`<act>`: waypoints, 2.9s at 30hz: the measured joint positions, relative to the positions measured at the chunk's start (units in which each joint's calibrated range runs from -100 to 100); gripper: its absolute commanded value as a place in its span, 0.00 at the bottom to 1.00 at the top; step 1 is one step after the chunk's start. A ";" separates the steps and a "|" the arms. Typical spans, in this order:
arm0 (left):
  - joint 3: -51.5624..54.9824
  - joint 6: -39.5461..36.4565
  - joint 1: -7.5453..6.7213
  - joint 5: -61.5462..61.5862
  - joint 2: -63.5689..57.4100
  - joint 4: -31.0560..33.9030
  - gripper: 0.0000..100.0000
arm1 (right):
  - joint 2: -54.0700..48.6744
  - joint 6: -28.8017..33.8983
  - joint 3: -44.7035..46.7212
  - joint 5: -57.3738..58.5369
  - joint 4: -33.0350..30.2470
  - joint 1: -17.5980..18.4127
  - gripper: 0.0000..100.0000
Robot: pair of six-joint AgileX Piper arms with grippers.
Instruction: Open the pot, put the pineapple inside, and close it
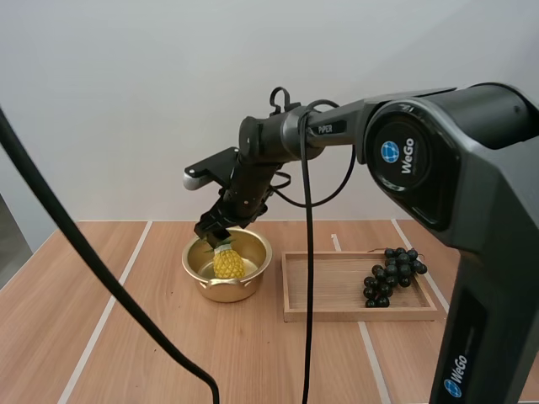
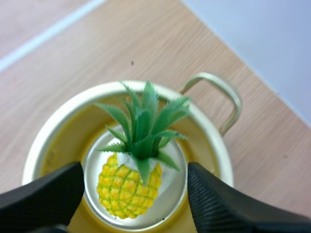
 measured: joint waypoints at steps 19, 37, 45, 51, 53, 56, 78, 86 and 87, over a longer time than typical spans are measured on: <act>0.00 0.00 0.00 0.00 0.00 2.22 0.00 | -24.41 16.06 -1.06 -5.00 -25.55 0.00 1.00; 0.00 -0.94 0.00 5.52 1.54 2.33 0.00 | -44.25 51.00 -1.16 -2.39 -59.92 -7.00 1.00; 0.00 -4.08 0.00 14.17 6.20 2.33 0.00 | -47.75 52.12 -1.16 -2.39 -59.32 -8.57 1.00; 0.00 -4.39 0.00 16.73 11.11 2.33 0.00 | -51.65 52.12 -1.16 -2.39 -59.32 -8.57 1.00; 0.00 -4.39 0.00 16.73 12.71 2.22 0.00 | -52.69 51.76 -1.16 -2.39 -59.32 -8.57 1.00; 0.00 -4.39 0.00 16.73 15.11 0.86 0.00 | -53.80 50.73 -1.16 -2.39 -59.32 -8.57 1.00; 0.12 -7.55 0.00 16.73 19.37 -1.47 0.00 | -54.33 48.10 -1.16 0.04 -59.32 -8.57 1.00; 0.12 -7.79 0.00 16.73 18.69 -1.12 0.00 | -54.33 48.10 -1.16 0.04 -59.32 -8.57 1.00; 0.12 -7.79 0.00 16.73 18.69 -1.12 0.00 | -54.33 48.10 -1.16 0.04 -59.32 -8.57 1.00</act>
